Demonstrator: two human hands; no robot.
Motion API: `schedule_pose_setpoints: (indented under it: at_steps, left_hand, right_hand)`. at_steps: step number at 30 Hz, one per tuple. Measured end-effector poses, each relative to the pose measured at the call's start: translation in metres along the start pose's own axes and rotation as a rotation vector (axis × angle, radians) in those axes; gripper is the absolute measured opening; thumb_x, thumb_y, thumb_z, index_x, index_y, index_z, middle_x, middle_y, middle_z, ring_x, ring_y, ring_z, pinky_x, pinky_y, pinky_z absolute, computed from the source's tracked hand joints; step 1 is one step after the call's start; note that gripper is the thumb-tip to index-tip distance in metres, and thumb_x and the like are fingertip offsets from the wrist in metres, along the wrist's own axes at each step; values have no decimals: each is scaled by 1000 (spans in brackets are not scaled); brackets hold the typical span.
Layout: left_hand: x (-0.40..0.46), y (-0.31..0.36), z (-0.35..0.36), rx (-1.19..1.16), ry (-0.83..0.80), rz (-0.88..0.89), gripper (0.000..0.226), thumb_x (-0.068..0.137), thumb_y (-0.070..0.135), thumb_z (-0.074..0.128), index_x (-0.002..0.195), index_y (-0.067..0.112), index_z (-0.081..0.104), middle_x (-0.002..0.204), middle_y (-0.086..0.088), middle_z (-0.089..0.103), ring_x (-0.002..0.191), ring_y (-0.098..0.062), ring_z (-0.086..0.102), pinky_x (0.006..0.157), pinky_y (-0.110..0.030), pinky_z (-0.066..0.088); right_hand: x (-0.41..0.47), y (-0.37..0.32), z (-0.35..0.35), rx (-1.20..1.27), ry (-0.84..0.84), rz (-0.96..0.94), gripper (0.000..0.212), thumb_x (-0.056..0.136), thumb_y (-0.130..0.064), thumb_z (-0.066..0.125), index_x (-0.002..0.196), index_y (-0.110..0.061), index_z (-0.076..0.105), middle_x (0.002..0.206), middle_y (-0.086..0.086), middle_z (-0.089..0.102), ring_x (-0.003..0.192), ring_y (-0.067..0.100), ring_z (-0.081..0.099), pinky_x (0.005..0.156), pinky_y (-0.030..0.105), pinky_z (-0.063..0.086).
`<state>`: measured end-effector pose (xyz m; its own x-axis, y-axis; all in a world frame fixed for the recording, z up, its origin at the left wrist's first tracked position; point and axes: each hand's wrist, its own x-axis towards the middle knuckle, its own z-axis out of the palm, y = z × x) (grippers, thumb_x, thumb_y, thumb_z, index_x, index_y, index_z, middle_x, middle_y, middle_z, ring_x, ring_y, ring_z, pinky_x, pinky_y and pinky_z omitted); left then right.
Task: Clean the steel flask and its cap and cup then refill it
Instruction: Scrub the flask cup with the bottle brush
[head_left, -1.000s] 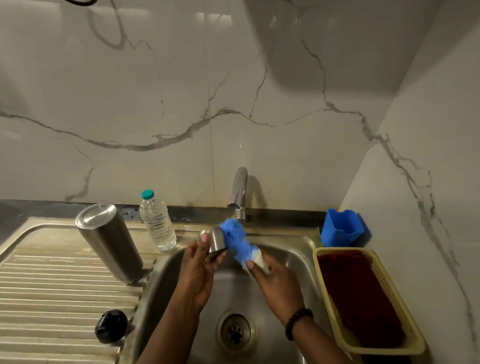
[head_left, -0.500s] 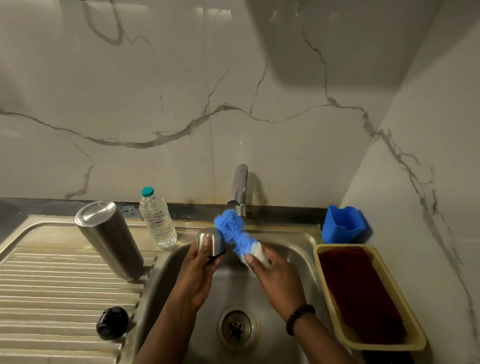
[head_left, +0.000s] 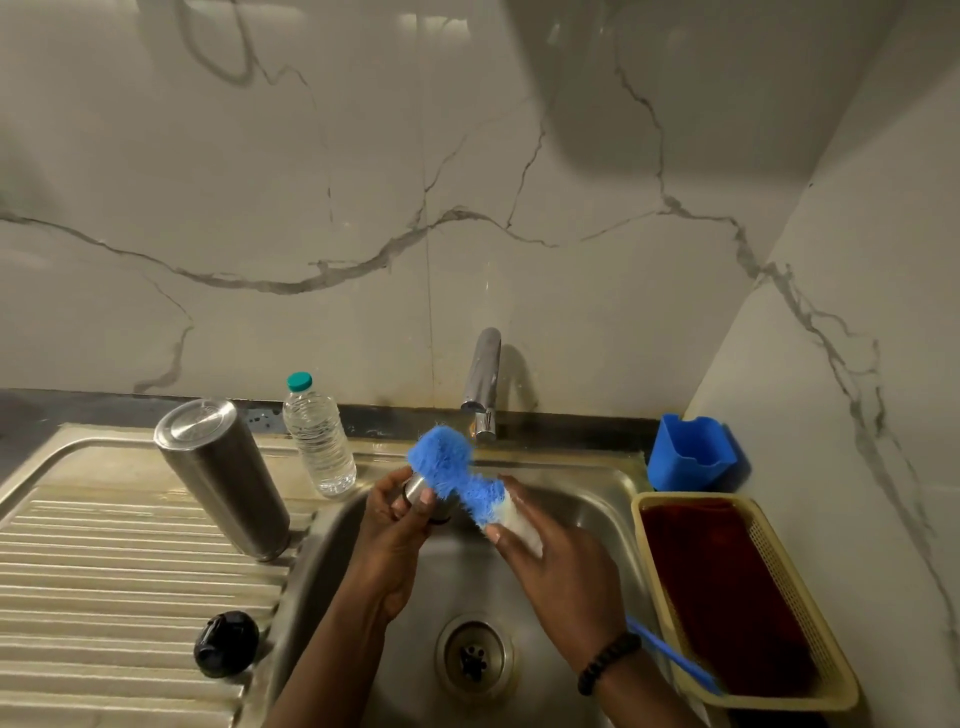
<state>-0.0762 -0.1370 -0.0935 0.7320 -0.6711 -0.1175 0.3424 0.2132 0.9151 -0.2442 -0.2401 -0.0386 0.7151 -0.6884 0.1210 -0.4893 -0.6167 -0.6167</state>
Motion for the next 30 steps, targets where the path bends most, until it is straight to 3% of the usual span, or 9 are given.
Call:
schedule_pose_setpoints:
  at_steps: [2, 5, 8, 10, 17, 21, 24, 27, 30]
  left_hand:
    - [-2, 2, 3, 37, 31, -15, 96, 56, 53, 93, 126, 0, 55, 118, -22, 69, 106, -31, 69, 79, -33, 58]
    - [-9, 2, 6, 123, 15, -2, 89, 58, 66, 86, 121, 7, 63, 113, -13, 74, 104, -26, 70, 90, -38, 54]
    - [-9, 4, 6, 155, -25, -4, 52, 89, 46, 70, 129, 14, 61, 122, -10, 71, 116, -27, 66, 105, -47, 46]
    - [-9, 5, 9, 157, 2, 3, 35, 97, 42, 59, 121, 17, 66, 116, -9, 73, 112, -24, 67, 107, -49, 45]
    - [-15, 4, 11, -177, 102, -117, 46, 95, 39, 48, 129, 8, 55, 133, -15, 62, 131, -37, 54, 112, -56, 38]
    - [-13, 8, 12, -167, 104, -82, 40, 87, 31, 62, 122, 12, 56, 130, -22, 63, 118, -32, 65, 94, -45, 56]
    - [-12, 13, 15, -43, 102, -4, 63, 75, 10, 73, 132, 22, 50, 117, -18, 67, 98, -24, 72, 85, -39, 55]
    - [-12, 20, 14, -163, 148, -4, 69, 73, 6, 68, 136, 21, 45, 120, -15, 63, 103, -32, 68, 79, -46, 58]
    - [-14, 20, 11, -334, 122, -8, 47, 80, 10, 63, 124, 17, 52, 128, -15, 60, 112, -38, 65, 77, -48, 62]
  right_hand:
    - [6, 3, 0, -5, -7, 59, 57, 92, -62, 43, 146, -48, 28, 106, -14, 66, 86, -2, 60, 74, 19, 54]
    - [11, 10, -4, 96, 9, 109, 57, 89, -63, 47, 143, -48, 35, 107, -15, 65, 90, -4, 60, 80, 20, 54]
    - [2, 7, -4, 148, -41, 38, 64, 78, -79, 41, 138, -58, 36, 105, -24, 63, 96, -5, 61, 82, 21, 54]
    - [4, 6, -1, 127, -33, 68, 61, 83, -73, 46, 140, -51, 39, 105, -21, 65, 91, -6, 60, 77, 15, 52]
    - [7, 3, -4, 198, -16, 101, 54, 90, -55, 56, 141, -44, 41, 101, -20, 61, 87, -8, 57, 81, 15, 51]
    - [13, 0, -10, 151, -5, 59, 56, 88, -58, 57, 141, -49, 39, 120, -17, 63, 100, -3, 58, 88, 22, 53]
    - [17, -3, -19, 25, 21, -98, 56, 90, -59, 53, 142, -53, 34, 117, -16, 65, 102, -1, 59, 85, 21, 53]
    - [27, -4, -36, 12, -29, -197, 54, 90, -58, 54, 140, -55, 35, 123, -18, 63, 106, -3, 58, 89, 19, 52]
    - [40, -1, -53, -61, -61, -313, 51, 88, -62, 51, 136, -62, 33, 121, -20, 63, 104, -2, 59, 89, 20, 51]
